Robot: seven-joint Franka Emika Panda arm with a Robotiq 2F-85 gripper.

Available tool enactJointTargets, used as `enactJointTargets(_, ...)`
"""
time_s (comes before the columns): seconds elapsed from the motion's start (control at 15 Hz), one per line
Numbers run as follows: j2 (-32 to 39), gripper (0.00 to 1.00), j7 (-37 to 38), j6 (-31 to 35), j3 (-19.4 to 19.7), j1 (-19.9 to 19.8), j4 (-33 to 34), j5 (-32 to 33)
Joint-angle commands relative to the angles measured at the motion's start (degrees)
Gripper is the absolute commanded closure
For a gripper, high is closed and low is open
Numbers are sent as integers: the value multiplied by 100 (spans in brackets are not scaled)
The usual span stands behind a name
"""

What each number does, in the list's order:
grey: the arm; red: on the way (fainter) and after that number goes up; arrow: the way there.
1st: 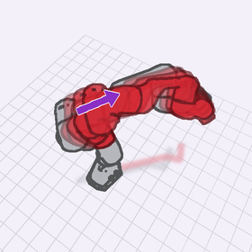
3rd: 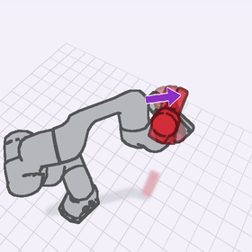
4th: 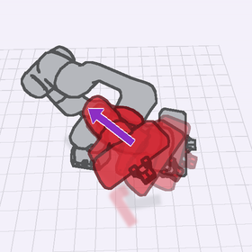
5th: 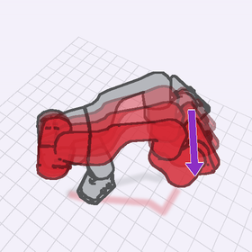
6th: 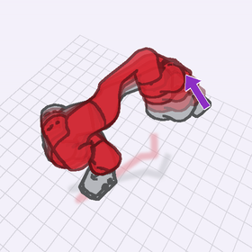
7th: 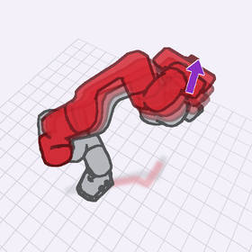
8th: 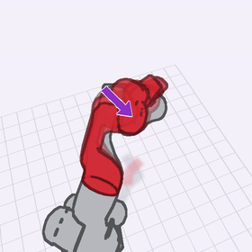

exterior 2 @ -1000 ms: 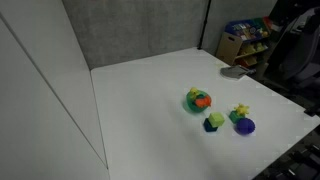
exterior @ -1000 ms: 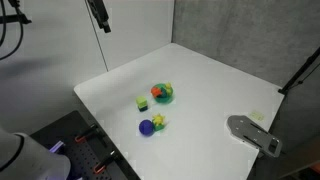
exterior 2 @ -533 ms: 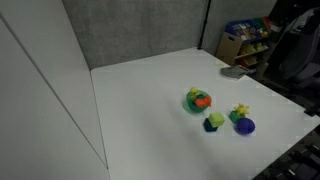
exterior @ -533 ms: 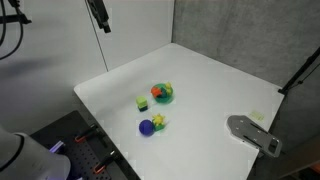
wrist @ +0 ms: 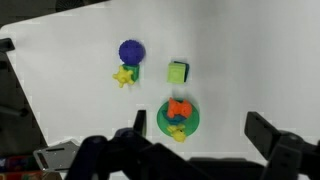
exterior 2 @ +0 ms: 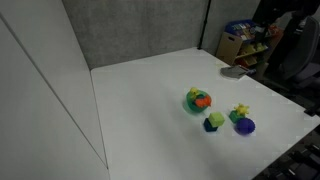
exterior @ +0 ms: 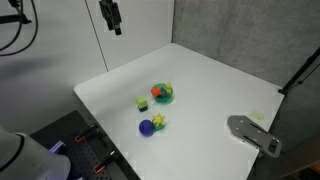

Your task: Put the yellow toy in the green bowl.

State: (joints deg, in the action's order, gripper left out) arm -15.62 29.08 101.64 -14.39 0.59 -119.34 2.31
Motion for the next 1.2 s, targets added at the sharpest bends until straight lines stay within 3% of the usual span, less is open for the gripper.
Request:
enactJointTargets(0.0,596,0,-309,-135,356,42,457,-90)
enactJointTargets(0.67,1564,0,-972,-29,1368,-203,262,-499)
enactJointTargets(1.13,2055,0,-1063,657,1794,-421,-240,-337)
